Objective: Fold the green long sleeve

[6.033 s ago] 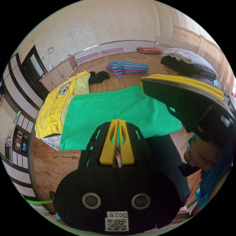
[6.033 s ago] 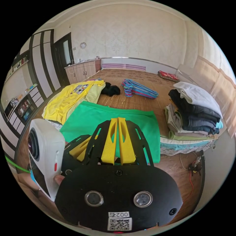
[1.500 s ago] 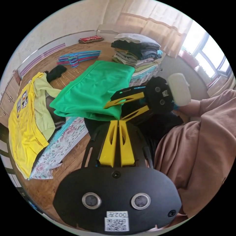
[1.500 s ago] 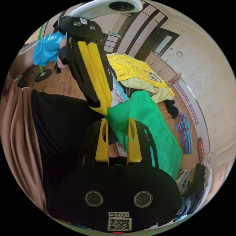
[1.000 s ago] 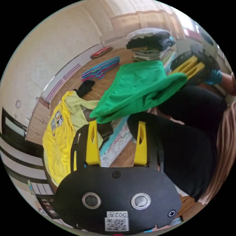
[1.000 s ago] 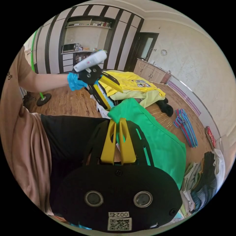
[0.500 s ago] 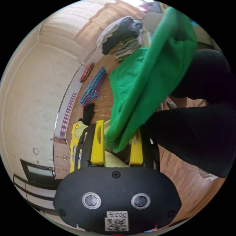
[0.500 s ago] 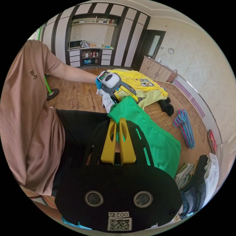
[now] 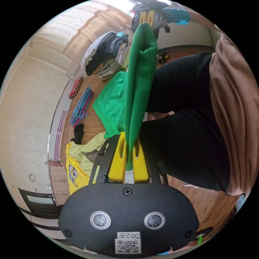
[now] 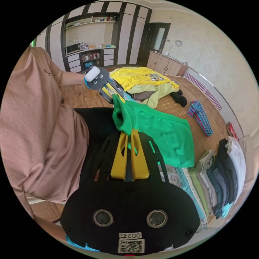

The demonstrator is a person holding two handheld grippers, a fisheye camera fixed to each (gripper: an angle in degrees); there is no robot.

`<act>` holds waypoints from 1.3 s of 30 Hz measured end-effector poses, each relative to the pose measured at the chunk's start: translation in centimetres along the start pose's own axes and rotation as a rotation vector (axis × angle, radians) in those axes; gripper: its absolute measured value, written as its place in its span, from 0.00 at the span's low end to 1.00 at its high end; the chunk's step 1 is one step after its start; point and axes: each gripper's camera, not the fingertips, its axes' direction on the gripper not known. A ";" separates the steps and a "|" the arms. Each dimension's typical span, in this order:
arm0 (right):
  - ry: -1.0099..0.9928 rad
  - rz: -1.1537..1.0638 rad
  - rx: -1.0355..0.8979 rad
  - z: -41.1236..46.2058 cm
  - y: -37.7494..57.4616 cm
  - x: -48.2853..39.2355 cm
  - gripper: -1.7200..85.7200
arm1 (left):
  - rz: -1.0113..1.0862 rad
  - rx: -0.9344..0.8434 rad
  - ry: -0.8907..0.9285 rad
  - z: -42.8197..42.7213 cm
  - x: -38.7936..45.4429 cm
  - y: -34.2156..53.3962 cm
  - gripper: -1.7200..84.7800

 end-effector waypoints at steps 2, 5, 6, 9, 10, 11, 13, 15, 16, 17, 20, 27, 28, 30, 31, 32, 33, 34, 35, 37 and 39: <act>0.047 0.050 0.037 -1.2 1.0 0.7 0.01 | -0.001 -0.003 -0.007 -1.0 -0.4 -0.8 0.01; 0.158 0.098 0.095 -2.6 1.3 2.7 0.01 | -0.014 -0.010 -0.058 -2.1 -2.7 -2.4 0.01; 0.187 0.105 0.106 -2.9 1.2 3.3 0.01 | -0.024 -0.013 -0.073 -2.4 -4.2 -3.4 0.01; 0.355 0.140 0.165 -4.5 0.2 7.2 0.01 | -0.060 -0.021 -0.129 -2.7 -9.3 -6.3 0.01; 0.431 0.148 0.186 -5.2 -0.4 9.0 0.01 | -0.072 -0.022 -0.144 -2.8 -10.5 -7.0 0.01; 0.505 0.162 0.210 -6.0 -1.1 10.9 0.01 | -0.095 -0.020 -0.174 -2.9 -12.9 -8.4 0.01; 0.609 0.177 0.245 -7.4 -2.1 13.9 0.01 | -0.107 -0.029 -0.218 -3.0 -16.8 -10.7 0.01; 0.699 0.197 0.266 -8.7 -3.1 16.8 0.01 | -0.162 -0.022 -0.253 -3.7 -22.2 -13.6 0.01; 0.748 0.218 0.285 -9.6 -3.7 18.7 0.01 | -0.171 -0.019 -0.266 -3.9 -23.4 -14.3 0.01; 0.784 0.234 0.310 -10.6 -4.2 20.4 0.01 | -0.179 -0.022 -0.301 -4.3 -25.6 -15.7 0.01; 0.847 0.244 0.369 -13.0 -5.2 23.9 0.01 | -0.206 -0.022 -0.386 -5.8 -30.1 -18.3 0.01; 0.857 0.193 0.514 -15.6 -5.8 27.2 0.01 | -0.266 -0.020 -0.571 -9.9 -34.9 -19.4 0.01; 0.845 0.180 0.528 -15.4 -5.6 27.1 0.01 | -0.269 -0.023 -0.581 -10.1 -34.9 -19.2 0.01; 0.811 0.168 0.543 -14.8 -4.9 26.6 0.01 | -0.276 -0.029 -0.600 -10.0 -33.9 -18.0 0.01; 0.776 0.169 0.538 -14.2 -4.2 26.1 0.01 | -0.268 -0.034 -0.603 -9.8 -33.5 -17.7 0.01; 0.744 0.161 0.519 -13.3 -3.3 25.4 0.01 | -0.245 -0.047 -0.606 -9.1 -32.2 -17.0 0.01; 0.728 0.155 0.508 -12.7 -2.8 24.9 0.01 | -0.223 -0.063 -0.595 -8.2 -30.7 -16.2 0.01; 0.686 0.147 0.482 -11.6 -1.5 24.0 0.01 | -0.212 -0.070 -0.584 -7.7 -29.9 -15.8 0.01; 0.635 0.140 0.448 -10.4 -0.1 23.0 0.01 | -0.194 -0.079 -0.551 -6.7 -28.0 -14.9 0.01; 0.547 0.130 0.399 -8.5 2.5 21.2 0.01 | -0.173 -0.089 -0.475 -5.3 -25.0 -13.6 0.01; 0.443 0.143 0.350 -6.7 5.3 19.6 0.01 | -0.147 -0.085 -0.340 -3.7 -20.9 -12.1 0.01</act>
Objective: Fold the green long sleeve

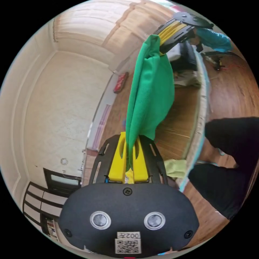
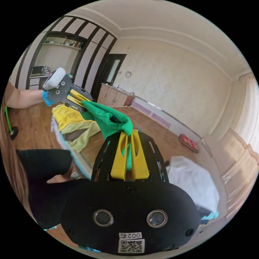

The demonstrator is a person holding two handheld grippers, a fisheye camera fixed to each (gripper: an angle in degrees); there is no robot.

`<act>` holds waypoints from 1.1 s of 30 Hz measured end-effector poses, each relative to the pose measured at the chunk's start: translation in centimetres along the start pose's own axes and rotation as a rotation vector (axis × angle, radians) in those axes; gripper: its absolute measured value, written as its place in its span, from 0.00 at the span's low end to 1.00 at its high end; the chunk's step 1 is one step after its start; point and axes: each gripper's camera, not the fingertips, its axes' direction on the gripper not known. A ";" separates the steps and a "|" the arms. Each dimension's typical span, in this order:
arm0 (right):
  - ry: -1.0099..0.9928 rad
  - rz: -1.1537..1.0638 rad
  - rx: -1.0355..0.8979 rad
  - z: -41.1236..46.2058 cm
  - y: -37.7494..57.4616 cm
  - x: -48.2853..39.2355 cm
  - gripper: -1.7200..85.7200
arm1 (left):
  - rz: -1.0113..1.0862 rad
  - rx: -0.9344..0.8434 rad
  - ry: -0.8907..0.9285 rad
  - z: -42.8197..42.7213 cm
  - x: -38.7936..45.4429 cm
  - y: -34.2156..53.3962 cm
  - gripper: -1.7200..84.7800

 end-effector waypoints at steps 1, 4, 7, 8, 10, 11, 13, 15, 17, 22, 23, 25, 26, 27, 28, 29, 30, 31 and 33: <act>-0.065 0.014 -0.041 0.1 2.3 -1.0 0.01 | 0.008 0.000 0.041 0.1 1.0 0.5 0.01; -0.221 0.058 -0.119 0.3 7.8 -3.1 0.01 | 0.051 -0.020 0.243 1.0 5.5 2.4 0.01; -0.344 0.136 -0.188 0.7 11.9 -4.5 0.01 | 0.070 -0.042 0.387 2.2 8.5 3.8 0.01; -0.368 0.147 -0.202 0.6 13.0 -5.0 0.01 | 0.051 -0.051 0.426 2.6 8.9 4.2 0.01; -0.383 0.154 -0.218 0.6 14.3 -5.7 0.01 | 0.015 -0.058 0.467 3.1 8.9 4.7 0.01; -0.390 0.143 -0.234 0.6 14.9 -6.1 0.01 | -0.012 -0.062 0.498 3.4 8.7 5.0 0.01; -0.403 0.133 -0.265 1.0 16.0 -6.7 0.01 | -0.034 -0.065 0.552 4.0 8.3 5.4 0.01; -0.437 0.145 -0.298 1.7 17.2 -7.1 0.01 | -0.053 -0.080 0.602 4.9 8.3 5.9 0.01; -0.462 0.168 -0.348 2.8 18.7 -7.5 0.01 | -0.064 -0.096 0.616 5.7 8.4 6.3 0.02; -0.502 0.146 -0.339 3.7 19.5 -7.7 0.01 | -0.094 -0.096 0.619 6.8 6.8 7.3 0.02; -0.531 0.122 -0.345 4.0 19.6 -7.8 0.01 | -0.106 -0.093 0.640 7.1 6.0 7.6 0.02; -0.581 0.094 -0.378 4.8 20.1 -8.0 0.02 | -0.121 -0.093 0.695 7.9 5.3 8.1 0.03; -0.600 0.087 -0.399 5.4 20.5 -8.0 0.02 | -0.135 -0.090 0.732 8.5 4.9 8.5 0.04; -0.603 0.086 -0.405 5.7 20.6 -7.9 0.03 | -0.147 -0.084 0.779 9.2 4.5 8.9 0.05; -0.612 0.084 -0.414 6.1 20.9 -7.6 0.04 | -0.151 -0.084 0.802 9.5 4.2 9.1 0.05; -0.627 0.079 -0.429 6.4 21.1 -7.1 0.05 | -0.155 -0.085 0.838 10.1 3.6 9.4 0.06; -0.633 0.075 -0.437 6.5 21.2 -6.8 0.06 | -0.155 -0.080 0.868 10.5 2.6 9.8 0.06; -0.640 0.062 -0.455 6.6 21.3 -6.1 0.07 | -0.150 -0.082 0.881 10.7 2.1 9.9 0.07; -0.635 0.043 -0.479 6.7 21.5 -4.8 0.07 | -0.113 -0.105 0.915 11.4 -0.3 10.6 0.08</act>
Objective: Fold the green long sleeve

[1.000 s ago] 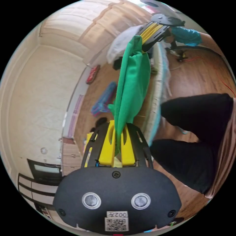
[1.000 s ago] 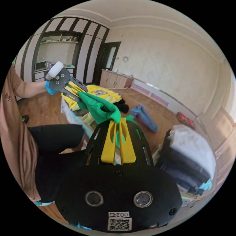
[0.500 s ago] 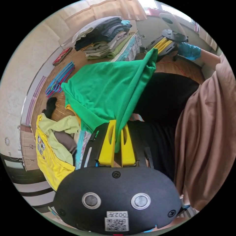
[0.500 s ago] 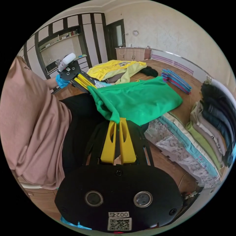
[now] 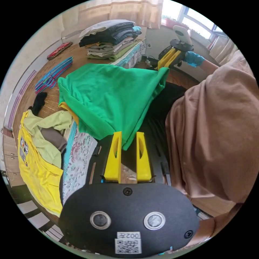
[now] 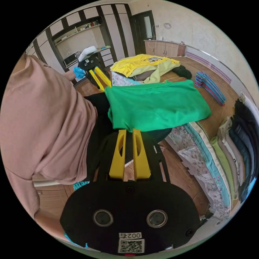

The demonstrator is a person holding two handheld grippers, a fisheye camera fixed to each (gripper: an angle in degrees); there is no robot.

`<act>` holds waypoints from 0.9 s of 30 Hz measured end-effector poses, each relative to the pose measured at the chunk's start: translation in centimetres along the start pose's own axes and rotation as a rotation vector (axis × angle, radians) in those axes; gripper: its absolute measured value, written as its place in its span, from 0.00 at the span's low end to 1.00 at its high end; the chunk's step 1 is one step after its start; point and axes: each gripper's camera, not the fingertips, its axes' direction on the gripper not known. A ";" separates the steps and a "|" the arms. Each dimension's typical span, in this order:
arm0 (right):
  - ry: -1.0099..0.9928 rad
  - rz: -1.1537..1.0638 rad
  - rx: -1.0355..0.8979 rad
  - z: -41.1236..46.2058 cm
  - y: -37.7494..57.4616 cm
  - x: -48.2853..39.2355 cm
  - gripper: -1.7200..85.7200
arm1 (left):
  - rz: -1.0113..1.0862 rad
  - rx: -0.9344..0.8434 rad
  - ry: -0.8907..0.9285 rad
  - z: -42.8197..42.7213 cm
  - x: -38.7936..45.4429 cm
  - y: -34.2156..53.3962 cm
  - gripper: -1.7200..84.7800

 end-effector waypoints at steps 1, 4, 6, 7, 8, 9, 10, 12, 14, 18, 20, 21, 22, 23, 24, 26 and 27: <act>0.016 0.002 -0.006 -0.4 0.2 0.9 0.08 | 0.007 -0.008 0.004 -0.4 -0.5 0.1 0.08; 0.111 0.046 0.031 -1.0 0.4 3.9 0.09 | 0.004 0.011 -0.041 -2.3 -3.6 0.3 0.09; 0.193 0.103 0.093 -0.8 0.3 6.1 0.10 | -0.066 0.078 -0.095 -3.1 -7.1 -0.4 0.09; 0.242 0.142 0.147 -0.4 0.1 7.8 0.10 | -0.089 0.098 -0.103 -3.1 -8.1 -0.8 0.09; 0.286 0.186 0.199 0.2 -0.1 9.5 0.11 | -0.146 0.145 -0.119 -3.1 -10.2 -1.7 0.09; 0.307 0.207 0.222 0.6 -0.3 10.4 0.11 | -0.203 0.194 -0.141 -2.8 -12.4 -2.8 0.09; 0.349 0.248 0.260 1.5 -0.7 12.1 0.11 | -0.226 0.217 -0.152 -2.5 -13.5 -3.3 0.09; 0.412 0.360 0.296 3.0 -1.4 15.0 0.11 | -0.330 0.289 -0.194 -1.3 -18.1 -6.1 0.09; 0.476 0.481 0.361 5.1 -2.2 18.8 0.12 | -0.390 0.326 -0.209 -0.2 -21.4 -8.4 0.09; 0.476 0.611 0.409 8.4 -3.6 24.8 0.14 | -0.465 0.331 -0.259 2.8 -28.5 -14.8 0.09; 0.499 0.659 0.380 10.7 -4.8 28.5 0.15 | -0.486 0.294 -0.283 4.3 -31.3 -17.5 0.10; 0.502 0.675 0.372 11.3 -5.1 29.5 0.15 | -0.500 0.277 -0.296 5.1 -32.9 -19.1 0.11; 0.502 0.702 0.362 12.3 -5.5 31.2 0.16 | -0.503 0.272 -0.298 5.5 -33.7 -19.9 0.11; 0.499 0.729 0.352 13.2 -5.9 32.9 0.16 | -0.498 0.273 -0.286 6.2 -35.0 -21.2 0.11; 0.494 0.742 0.347 13.7 -6.1 33.7 0.16 | -0.499 0.282 -0.260 6.9 -36.3 -22.3 0.11; 0.469 0.771 0.323 15.4 -6.8 36.5 0.17 | -0.480 0.299 -0.218 7.7 -37.8 -23.9 0.12; 0.466 0.776 0.313 15.9 -6.9 37.2 0.17 | -0.470 0.295 -0.196 8.3 -38.6 -24.8 0.12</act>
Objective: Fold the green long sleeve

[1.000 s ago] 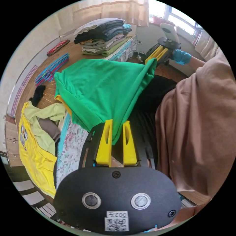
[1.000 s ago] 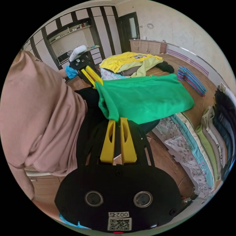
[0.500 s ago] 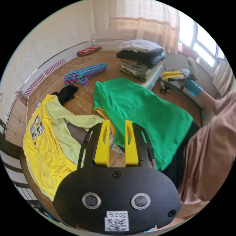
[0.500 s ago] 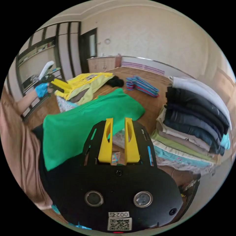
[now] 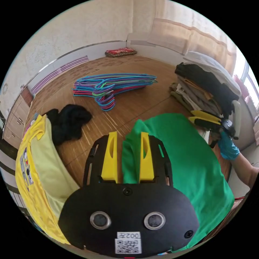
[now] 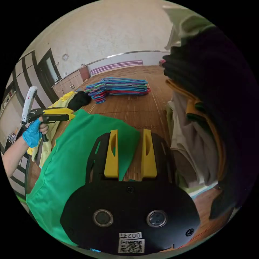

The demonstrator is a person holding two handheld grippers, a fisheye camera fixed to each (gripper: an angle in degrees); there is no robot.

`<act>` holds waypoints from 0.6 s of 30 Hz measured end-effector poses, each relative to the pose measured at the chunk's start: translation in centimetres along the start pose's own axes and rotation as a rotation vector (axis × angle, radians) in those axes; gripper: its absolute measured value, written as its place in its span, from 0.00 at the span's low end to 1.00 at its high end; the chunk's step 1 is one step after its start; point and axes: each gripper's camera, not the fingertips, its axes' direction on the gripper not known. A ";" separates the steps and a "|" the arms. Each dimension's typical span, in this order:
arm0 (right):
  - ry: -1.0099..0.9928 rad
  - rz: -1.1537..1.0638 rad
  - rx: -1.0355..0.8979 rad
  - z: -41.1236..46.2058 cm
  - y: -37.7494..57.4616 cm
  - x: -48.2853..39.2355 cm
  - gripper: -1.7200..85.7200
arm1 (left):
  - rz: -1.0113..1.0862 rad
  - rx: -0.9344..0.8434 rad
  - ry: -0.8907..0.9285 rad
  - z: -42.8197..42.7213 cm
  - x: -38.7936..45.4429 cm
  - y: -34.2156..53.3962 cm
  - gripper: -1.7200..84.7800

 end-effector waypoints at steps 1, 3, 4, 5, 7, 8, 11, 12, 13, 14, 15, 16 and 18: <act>0.000 -0.003 -0.022 1.4 -0.5 0.3 0.17 | 0.003 -0.008 0.006 0.5 -0.1 -0.4 0.12; -0.012 -0.009 -0.043 3.3 -1.2 0.6 0.17 | 0.025 -0.037 0.017 2.3 -0.3 -1.8 0.11; -0.025 -0.009 -0.073 4.5 -1.6 0.8 0.17 | 0.034 -0.043 0.020 2.7 -0.3 -2.1 0.10; -0.039 -0.012 -0.117 5.7 -2.1 0.9 0.16 | 0.058 -0.054 0.034 3.3 -0.2 -2.5 0.07; -0.056 -0.013 -0.139 6.8 -2.6 1.0 0.15 | 0.076 -0.058 0.034 3.7 0.0 -3.1 0.04; -0.052 -0.019 -0.141 7.3 -2.9 1.0 0.13 | 0.075 -0.047 -0.009 3.6 0.2 -3.4 0.02; 0.026 -0.069 -0.121 8.0 -3.3 0.4 0.08 | 0.076 -0.024 -0.151 2.2 0.5 -4.1 0.01; 0.041 -0.084 -0.114 8.1 -3.4 0.2 0.08 | 0.085 -0.012 -0.169 1.7 0.5 -4.4 0.01; 0.069 -0.107 -0.109 8.6 -3.5 -0.2 0.08 | 0.089 -0.010 -0.171 1.6 0.4 -4.6 0.01; 0.093 -0.127 -0.123 9.4 -3.6 -0.6 0.08 | 0.094 -0.037 -0.175 1.9 0.3 -5.1 0.02; 0.107 -0.136 -0.134 9.8 -3.7 -0.8 0.08 | 0.092 -0.085 -0.173 2.7 0.2 -5.7 0.02; 0.134 -0.147 -0.151 10.5 -3.9 -1.2 0.08 | 0.089 -0.111 -0.166 3.2 0.1 -6.0 0.03; 0.151 -0.154 -0.166 11.1 -4.4 -1.4 0.09 | 0.068 -0.148 -0.154 4.5 -0.4 -6.8 0.05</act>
